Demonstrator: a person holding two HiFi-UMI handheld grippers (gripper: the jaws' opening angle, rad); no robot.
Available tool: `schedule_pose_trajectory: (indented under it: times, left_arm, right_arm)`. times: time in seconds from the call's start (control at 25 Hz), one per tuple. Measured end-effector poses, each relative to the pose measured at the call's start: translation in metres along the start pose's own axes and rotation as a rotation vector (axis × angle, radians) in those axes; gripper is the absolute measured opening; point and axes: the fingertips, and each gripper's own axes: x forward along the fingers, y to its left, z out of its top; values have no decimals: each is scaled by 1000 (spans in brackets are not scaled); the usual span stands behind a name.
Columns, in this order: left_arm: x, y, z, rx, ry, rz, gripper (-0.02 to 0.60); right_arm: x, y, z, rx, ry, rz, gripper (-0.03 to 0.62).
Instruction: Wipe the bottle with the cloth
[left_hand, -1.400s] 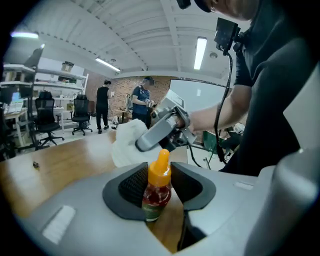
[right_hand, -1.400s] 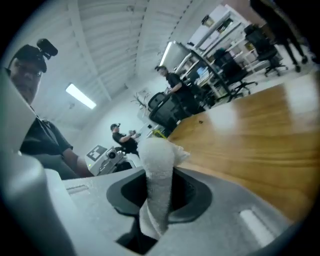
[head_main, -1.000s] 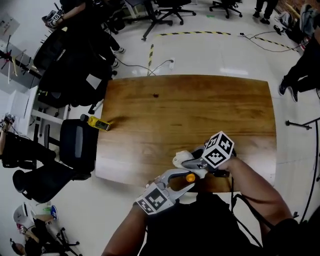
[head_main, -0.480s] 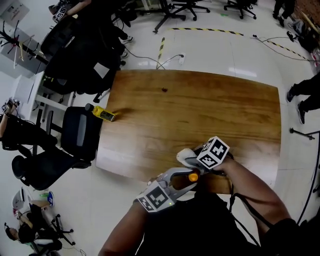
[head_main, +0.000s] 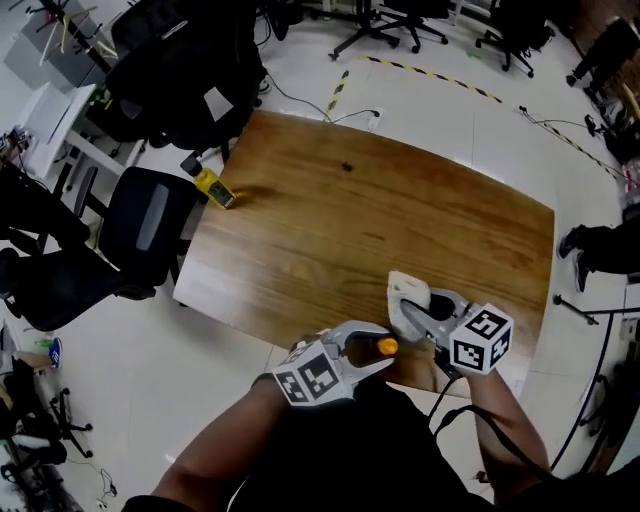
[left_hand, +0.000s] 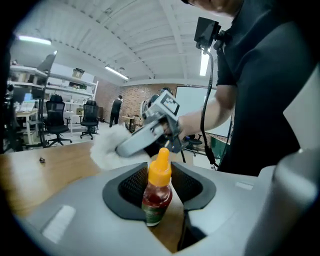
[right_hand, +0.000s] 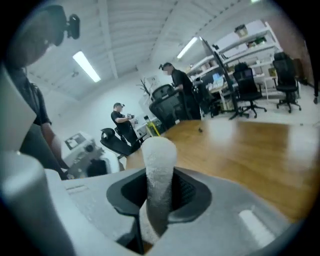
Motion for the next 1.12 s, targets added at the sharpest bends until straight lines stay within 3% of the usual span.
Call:
schedule_pose_trajectory:
  times: [0.16, 0.28, 0.36, 0.56, 1.12]
  left_arm:
    - [-3, 0, -2, 7, -25, 2, 156]
    - [-3, 1, -4, 19, -26, 4, 156]
    - [-1, 3, -4, 29, -26, 3, 156]
    - [-3, 3, -7, 45, -26, 0, 155]
    - [-3, 4, -11, 62, -25, -8, 155]
  right_arm:
    - [-53, 69, 43, -301, -13, 2, 77]
    - [-54, 110, 41, -549, 119, -10, 77]
    - [-48, 120, 30, -632, 223, -49, 77]
    - [-18, 119, 2, -681, 330, -118, 77]
    - [-12, 108, -18, -689, 357, -181, 77]
